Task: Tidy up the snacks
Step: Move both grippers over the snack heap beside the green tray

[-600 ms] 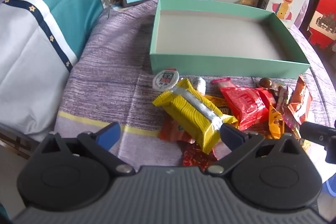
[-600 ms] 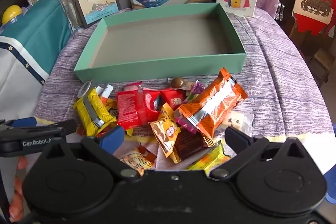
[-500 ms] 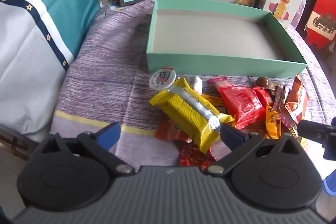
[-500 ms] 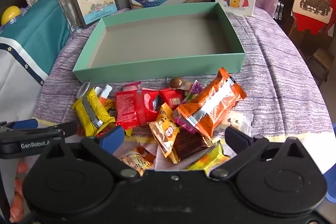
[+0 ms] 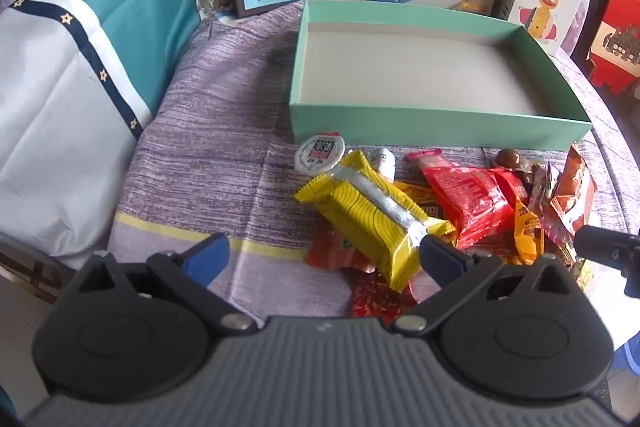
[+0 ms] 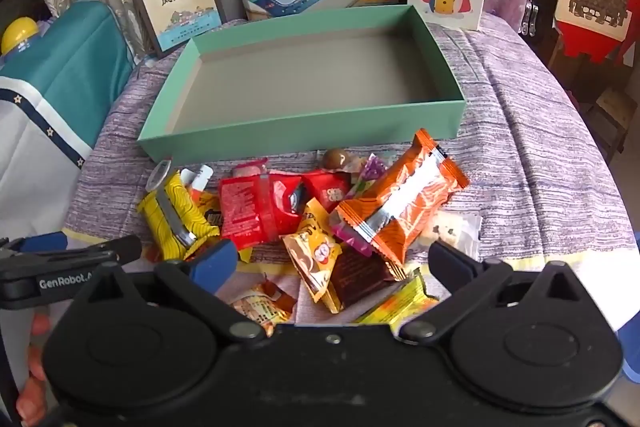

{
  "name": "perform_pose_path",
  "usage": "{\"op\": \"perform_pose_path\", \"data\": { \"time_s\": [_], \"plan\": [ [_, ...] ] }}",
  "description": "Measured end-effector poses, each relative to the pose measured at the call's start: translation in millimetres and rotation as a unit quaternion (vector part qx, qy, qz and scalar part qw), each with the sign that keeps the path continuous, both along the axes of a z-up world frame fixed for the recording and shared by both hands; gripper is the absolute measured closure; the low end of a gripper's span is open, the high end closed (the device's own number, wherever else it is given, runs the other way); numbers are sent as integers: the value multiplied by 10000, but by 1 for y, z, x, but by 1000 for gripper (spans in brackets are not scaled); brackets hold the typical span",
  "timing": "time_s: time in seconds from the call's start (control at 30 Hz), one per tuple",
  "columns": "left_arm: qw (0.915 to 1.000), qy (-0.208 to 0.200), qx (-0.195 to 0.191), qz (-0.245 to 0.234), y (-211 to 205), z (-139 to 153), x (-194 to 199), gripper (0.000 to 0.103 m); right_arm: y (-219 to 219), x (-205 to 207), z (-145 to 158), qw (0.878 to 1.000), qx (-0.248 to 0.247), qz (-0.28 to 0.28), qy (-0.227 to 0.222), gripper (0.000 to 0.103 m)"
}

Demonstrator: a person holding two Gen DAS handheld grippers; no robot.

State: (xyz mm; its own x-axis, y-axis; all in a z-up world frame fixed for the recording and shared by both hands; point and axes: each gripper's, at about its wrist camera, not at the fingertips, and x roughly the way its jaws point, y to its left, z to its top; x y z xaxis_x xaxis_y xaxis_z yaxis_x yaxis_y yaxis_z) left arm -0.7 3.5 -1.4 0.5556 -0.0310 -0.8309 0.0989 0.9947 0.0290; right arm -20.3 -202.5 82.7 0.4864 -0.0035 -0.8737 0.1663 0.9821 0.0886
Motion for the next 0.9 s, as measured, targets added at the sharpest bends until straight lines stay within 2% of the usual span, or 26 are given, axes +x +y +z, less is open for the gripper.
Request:
{"op": "perform_pose_path", "data": {
  "time_s": [0.9],
  "plan": [
    [9997, 109, -189, 103, 4, -3, 3, 0, -2, 4, -4, 9999, 98, -79, 97, 0]
  ]
}}
